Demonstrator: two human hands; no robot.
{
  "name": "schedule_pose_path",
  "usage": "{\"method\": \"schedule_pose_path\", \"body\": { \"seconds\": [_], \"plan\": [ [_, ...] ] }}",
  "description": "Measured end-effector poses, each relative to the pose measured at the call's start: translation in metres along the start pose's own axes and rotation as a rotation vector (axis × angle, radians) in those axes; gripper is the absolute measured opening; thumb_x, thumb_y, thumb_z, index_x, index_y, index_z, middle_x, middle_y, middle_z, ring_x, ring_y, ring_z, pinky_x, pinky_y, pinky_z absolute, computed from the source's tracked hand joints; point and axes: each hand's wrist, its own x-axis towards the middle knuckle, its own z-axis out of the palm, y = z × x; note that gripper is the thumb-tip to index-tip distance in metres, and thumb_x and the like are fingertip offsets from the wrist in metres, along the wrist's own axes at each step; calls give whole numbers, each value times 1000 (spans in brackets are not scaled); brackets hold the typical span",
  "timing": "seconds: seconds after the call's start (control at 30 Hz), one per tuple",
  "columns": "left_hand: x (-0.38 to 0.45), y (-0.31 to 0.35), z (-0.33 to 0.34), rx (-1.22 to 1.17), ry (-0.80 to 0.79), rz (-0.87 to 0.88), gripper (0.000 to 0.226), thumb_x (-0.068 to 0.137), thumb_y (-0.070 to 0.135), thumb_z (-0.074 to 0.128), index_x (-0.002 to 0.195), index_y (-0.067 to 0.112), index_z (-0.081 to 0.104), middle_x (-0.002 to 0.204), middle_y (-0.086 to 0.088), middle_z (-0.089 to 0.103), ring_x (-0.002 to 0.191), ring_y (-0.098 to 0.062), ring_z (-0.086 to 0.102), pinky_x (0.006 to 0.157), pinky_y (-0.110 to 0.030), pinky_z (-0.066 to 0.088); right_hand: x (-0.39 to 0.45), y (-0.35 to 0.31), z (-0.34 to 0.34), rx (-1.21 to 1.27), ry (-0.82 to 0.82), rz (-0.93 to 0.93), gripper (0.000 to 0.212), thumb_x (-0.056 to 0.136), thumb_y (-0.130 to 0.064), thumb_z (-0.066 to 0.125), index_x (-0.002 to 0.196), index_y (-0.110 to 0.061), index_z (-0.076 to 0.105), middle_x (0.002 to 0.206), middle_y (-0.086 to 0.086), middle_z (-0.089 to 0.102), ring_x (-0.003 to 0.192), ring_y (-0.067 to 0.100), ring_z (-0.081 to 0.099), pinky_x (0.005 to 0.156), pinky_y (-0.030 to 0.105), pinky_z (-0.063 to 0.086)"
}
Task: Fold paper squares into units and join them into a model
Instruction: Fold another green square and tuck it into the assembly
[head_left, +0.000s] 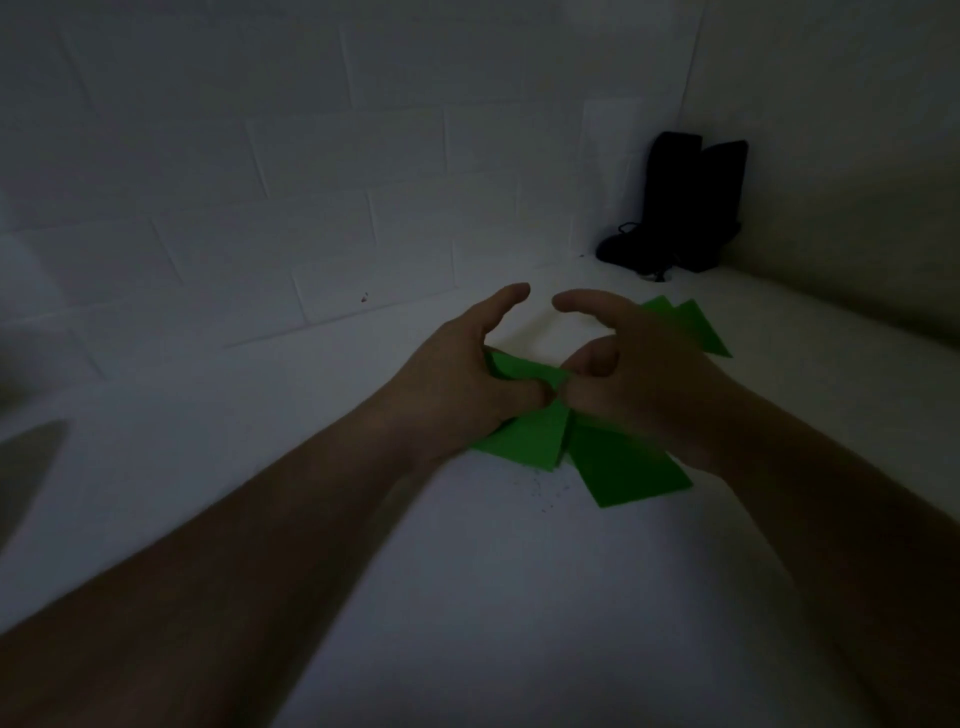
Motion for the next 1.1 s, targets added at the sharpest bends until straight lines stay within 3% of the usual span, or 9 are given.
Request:
{"method": "schedule_pose_path", "body": {
  "seconds": [0.2,0.33,0.43,0.53,0.6,0.77,0.87,1.0,1.1],
  "plan": [
    [1,2,-2,6,0,-39,101,82,17,83,159,42,23,80,-16,75,59,-22,66,59,-30,58,1,0,3,-46,-10,-56,81,81,1,76,143,-40,43,79,-1,76,72,24,73,70,44,62],
    [0,3,-1,-10,-20,-30,104,81,13,83,160,41,21,66,3,69,54,-11,60,52,-23,50,0,-1,3,35,-1,-51,80,81,4,75,143,-36,45,82,-3,77,75,21,74,73,45,63],
    [2,0,-2,-11,-6,-45,107,80,16,85,159,44,20,80,-3,74,64,-14,65,63,-28,58,1,-1,1,37,27,-52,81,81,2,78,146,-33,46,81,-4,77,75,19,75,73,41,64],
    [5,-4,-3,-138,38,-39,114,75,19,91,159,45,18,120,-7,74,93,-14,75,88,-35,61,3,0,-4,129,40,-5,80,82,3,76,147,-31,45,83,0,78,78,21,75,76,39,64],
    [6,-4,-4,-186,40,-51,116,75,17,91,160,44,17,117,-7,75,95,-18,76,90,-41,62,3,1,-9,227,51,16,81,80,7,76,147,-27,46,82,7,78,77,24,75,78,43,63],
    [4,-2,-9,-134,-15,-51,113,77,19,89,160,44,17,108,-5,77,92,-18,77,86,-40,62,3,3,-16,313,34,51,81,75,15,76,142,-23,50,72,14,73,64,21,71,66,29,58],
    [3,-1,-10,-61,-26,-52,103,84,18,84,160,42,19,104,-3,78,87,-15,77,82,-33,63,6,7,-16,305,38,35,66,77,15,74,128,-24,57,66,10,69,59,19,65,61,29,55],
    [7,-6,-12,-267,-30,-126,83,89,8,77,156,31,35,105,-14,77,92,-29,77,89,-47,61,7,7,-16,251,31,-40,29,85,10,68,93,-17,73,78,10,71,67,21,66,66,34,61],
    [8,-5,-12,-434,-42,-166,55,93,0,69,143,13,54,112,-19,75,100,-32,75,92,-44,60,8,7,-14,142,68,-59,32,84,5,71,80,-26,78,75,2,75,74,34,71,76,49,63]
  ]
}}
